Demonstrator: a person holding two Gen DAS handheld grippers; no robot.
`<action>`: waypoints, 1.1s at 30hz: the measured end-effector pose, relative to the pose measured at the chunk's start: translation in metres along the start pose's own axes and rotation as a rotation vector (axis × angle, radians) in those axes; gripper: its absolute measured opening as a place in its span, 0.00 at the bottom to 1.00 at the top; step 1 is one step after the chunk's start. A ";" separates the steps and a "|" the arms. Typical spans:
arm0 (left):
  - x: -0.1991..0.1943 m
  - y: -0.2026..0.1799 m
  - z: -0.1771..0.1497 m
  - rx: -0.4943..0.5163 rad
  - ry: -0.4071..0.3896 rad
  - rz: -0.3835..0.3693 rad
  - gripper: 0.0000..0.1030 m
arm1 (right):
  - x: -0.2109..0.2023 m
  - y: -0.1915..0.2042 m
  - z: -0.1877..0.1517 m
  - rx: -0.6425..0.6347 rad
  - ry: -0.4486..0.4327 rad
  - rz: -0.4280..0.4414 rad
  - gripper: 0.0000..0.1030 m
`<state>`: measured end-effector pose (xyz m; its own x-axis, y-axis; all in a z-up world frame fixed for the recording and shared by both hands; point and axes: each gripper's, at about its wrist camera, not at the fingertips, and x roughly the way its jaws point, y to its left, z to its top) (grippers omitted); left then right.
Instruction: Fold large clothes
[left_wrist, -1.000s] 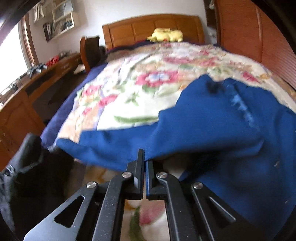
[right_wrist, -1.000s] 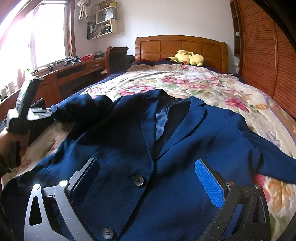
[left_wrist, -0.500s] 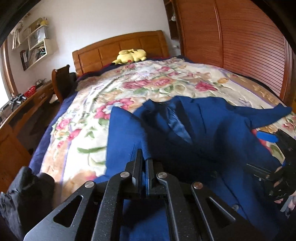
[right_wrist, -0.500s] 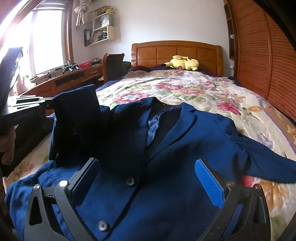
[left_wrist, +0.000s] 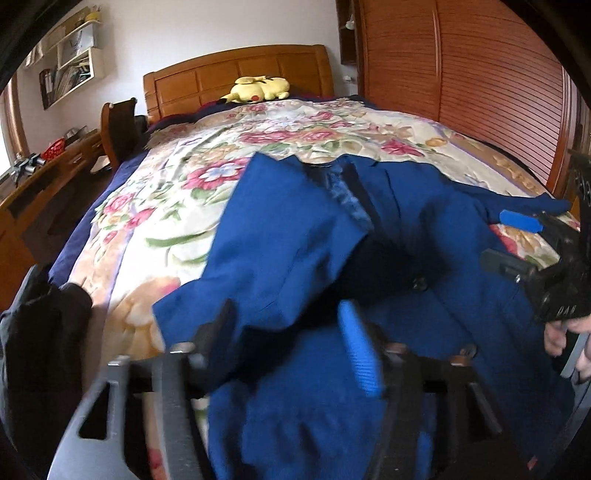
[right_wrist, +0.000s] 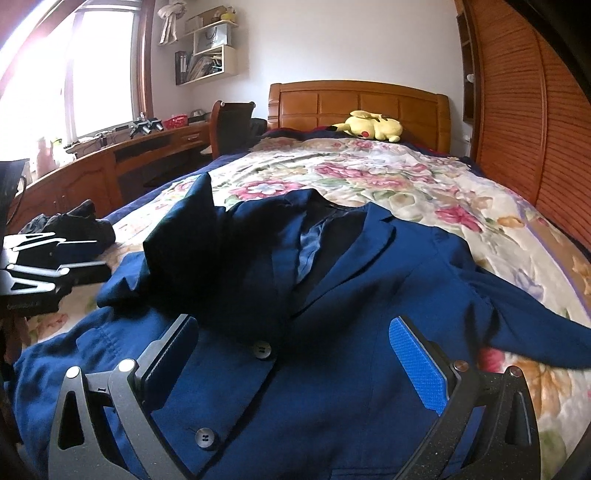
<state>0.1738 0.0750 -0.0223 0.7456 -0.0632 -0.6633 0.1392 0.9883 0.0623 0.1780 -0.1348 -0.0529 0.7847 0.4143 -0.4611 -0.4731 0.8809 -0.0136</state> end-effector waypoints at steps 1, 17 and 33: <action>-0.001 0.004 -0.002 -0.008 -0.004 0.003 0.74 | 0.000 0.001 0.000 -0.003 0.000 0.000 1.00; 0.054 0.094 -0.026 -0.203 0.102 0.147 0.75 | 0.006 0.016 -0.004 -0.067 0.024 0.020 1.00; 0.086 0.099 -0.039 -0.218 0.222 0.092 0.75 | 0.013 0.024 -0.006 -0.107 0.049 0.020 1.00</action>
<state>0.2265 0.1728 -0.1022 0.5852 0.0359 -0.8101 -0.0831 0.9964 -0.0158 0.1745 -0.1093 -0.0644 0.7554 0.4174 -0.5050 -0.5306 0.8420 -0.0977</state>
